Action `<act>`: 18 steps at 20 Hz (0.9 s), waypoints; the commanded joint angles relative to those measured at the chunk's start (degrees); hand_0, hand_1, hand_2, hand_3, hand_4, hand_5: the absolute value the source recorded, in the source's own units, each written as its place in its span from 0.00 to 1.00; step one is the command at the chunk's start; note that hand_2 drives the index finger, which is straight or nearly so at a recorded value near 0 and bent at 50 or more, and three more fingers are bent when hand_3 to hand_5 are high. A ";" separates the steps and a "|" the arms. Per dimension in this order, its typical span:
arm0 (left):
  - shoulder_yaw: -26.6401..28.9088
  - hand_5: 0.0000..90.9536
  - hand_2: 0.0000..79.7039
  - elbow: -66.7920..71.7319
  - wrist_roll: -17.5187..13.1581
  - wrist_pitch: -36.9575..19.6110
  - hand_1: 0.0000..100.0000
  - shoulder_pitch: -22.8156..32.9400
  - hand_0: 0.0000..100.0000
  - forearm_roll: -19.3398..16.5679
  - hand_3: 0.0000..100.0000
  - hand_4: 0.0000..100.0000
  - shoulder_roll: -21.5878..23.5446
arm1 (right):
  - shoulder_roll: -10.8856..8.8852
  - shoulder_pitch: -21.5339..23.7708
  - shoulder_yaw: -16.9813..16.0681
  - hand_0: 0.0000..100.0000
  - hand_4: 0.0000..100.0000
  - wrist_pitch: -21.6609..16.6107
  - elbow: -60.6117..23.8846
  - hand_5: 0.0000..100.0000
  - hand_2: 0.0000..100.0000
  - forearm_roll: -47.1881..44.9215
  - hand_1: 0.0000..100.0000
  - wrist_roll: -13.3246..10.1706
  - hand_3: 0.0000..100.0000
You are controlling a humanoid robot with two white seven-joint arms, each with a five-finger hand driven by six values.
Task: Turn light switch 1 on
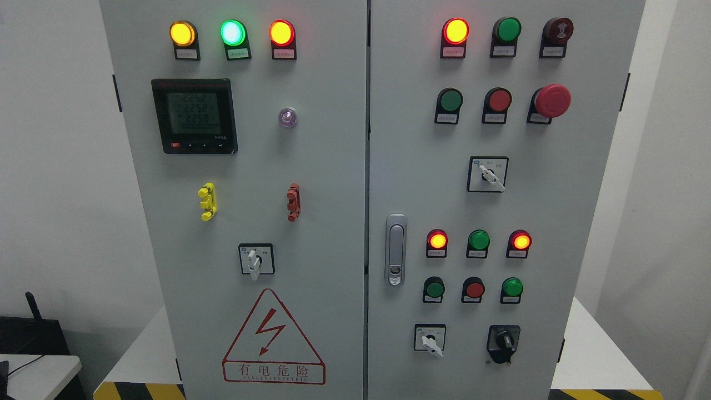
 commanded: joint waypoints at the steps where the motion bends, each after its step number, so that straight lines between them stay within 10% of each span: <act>1: 9.19 0.00 0.00 -10.07 -0.16 0.14 0.00 3.64 0.13 -2.41 0.00 0.00 0.28 | -0.03 -0.01 1.32 0.12 0.00 -0.02 0.00 0.00 0.00 0.26 0.39 -0.04 0.00; 18: 37.68 0.00 0.00 -40.57 0.80 -18.21 0.00 11.73 0.24 -2.33 0.11 0.14 1.07 | -0.03 -0.01 1.32 0.12 0.00 -0.02 0.00 0.00 0.00 0.26 0.39 -0.04 0.00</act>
